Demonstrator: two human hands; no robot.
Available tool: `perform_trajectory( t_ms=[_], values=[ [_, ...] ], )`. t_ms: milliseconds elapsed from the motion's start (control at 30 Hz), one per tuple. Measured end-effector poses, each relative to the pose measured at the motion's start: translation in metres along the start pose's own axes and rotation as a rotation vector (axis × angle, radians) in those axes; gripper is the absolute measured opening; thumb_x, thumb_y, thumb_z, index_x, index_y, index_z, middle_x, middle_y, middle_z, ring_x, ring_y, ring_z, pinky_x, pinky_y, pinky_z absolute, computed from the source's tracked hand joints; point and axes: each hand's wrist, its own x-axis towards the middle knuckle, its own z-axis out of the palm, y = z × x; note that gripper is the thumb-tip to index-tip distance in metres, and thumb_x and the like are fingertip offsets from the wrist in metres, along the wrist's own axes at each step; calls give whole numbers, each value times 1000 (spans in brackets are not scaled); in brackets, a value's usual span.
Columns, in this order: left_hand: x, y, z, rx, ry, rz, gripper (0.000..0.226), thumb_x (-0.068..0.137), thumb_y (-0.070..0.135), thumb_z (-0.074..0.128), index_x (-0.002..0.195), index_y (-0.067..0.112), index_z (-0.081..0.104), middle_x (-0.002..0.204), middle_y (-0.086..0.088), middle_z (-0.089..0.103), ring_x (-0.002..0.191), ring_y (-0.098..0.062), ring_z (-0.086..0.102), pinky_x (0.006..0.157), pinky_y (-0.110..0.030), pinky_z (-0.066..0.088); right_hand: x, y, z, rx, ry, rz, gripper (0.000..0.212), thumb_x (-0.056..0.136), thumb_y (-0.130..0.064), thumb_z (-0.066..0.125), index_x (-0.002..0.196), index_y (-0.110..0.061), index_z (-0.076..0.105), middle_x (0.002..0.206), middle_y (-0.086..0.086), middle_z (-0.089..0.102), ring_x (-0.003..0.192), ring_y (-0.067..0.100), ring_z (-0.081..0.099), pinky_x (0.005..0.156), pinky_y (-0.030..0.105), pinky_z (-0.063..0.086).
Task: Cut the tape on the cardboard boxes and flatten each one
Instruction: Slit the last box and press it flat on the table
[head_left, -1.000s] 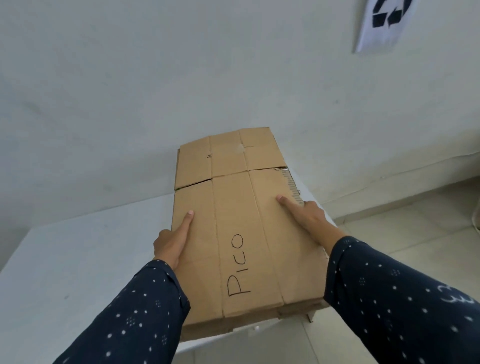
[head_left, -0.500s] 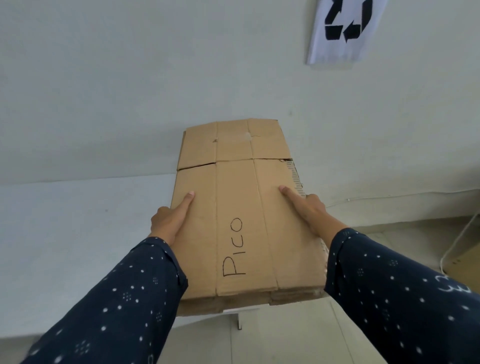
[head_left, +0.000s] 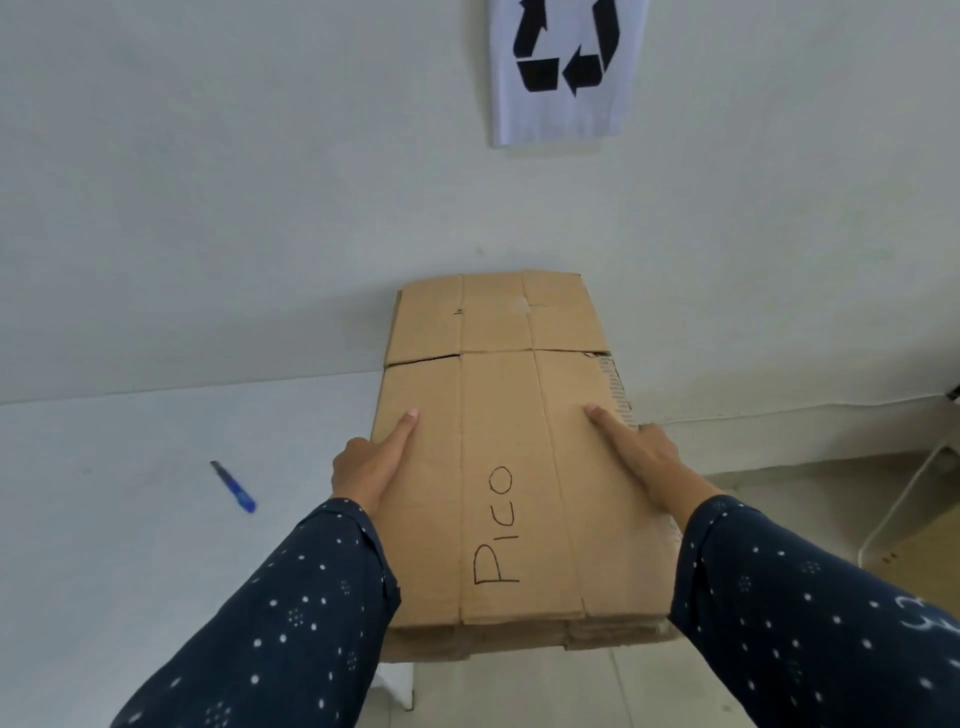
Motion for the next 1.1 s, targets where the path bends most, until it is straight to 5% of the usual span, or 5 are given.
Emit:
perform_trajectory(
  t_ms=[267, 467, 600, 767, 1100],
  values=[
    [-22, 13, 117, -27, 31, -68, 115, 68, 91, 55, 143, 5, 44, 135, -12, 54, 120, -33, 54, 102, -43, 46, 73, 29, -90, -48, -50, -33, 93, 70, -80, 62, 128, -8, 55, 115, 8, 59, 100, 28, 57, 85, 37, 48],
    [-12, -27, 180, 4, 76, -100, 80, 73, 87, 54, 93, 9, 54, 99, -4, 58, 91, -24, 57, 89, -39, 50, 116, 87, -90, -42, -76, -17, 90, 72, -78, 63, 131, -10, 55, 113, 7, 59, 101, 29, 57, 86, 38, 49],
    [4, -77, 210, 16, 103, -103, 75, 71, 87, 57, 90, 15, 59, 98, -4, 62, 88, -24, 59, 89, -41, 53, 139, 144, -63, -38, -89, -22, 83, 76, -73, 63, 130, -11, 58, 108, 4, 59, 100, 27, 57, 90, 39, 51],
    [35, -162, 252, 77, 102, -146, 103, 62, 94, 53, 118, 8, 61, 115, -7, 62, 104, -31, 60, 95, -45, 51, 170, 234, -18, -42, -104, 15, 79, 76, -73, 63, 128, -14, 59, 110, 4, 61, 99, 26, 58, 90, 38, 50],
    [122, -363, 374, 72, 77, -179, 72, 73, 83, 60, 83, 12, 63, 88, -3, 65, 80, -21, 61, 74, -34, 52, 262, 440, 81, -65, -91, 100, 79, 76, -73, 63, 127, -12, 60, 104, 4, 60, 96, 27, 58, 84, 36, 50]
  ],
)
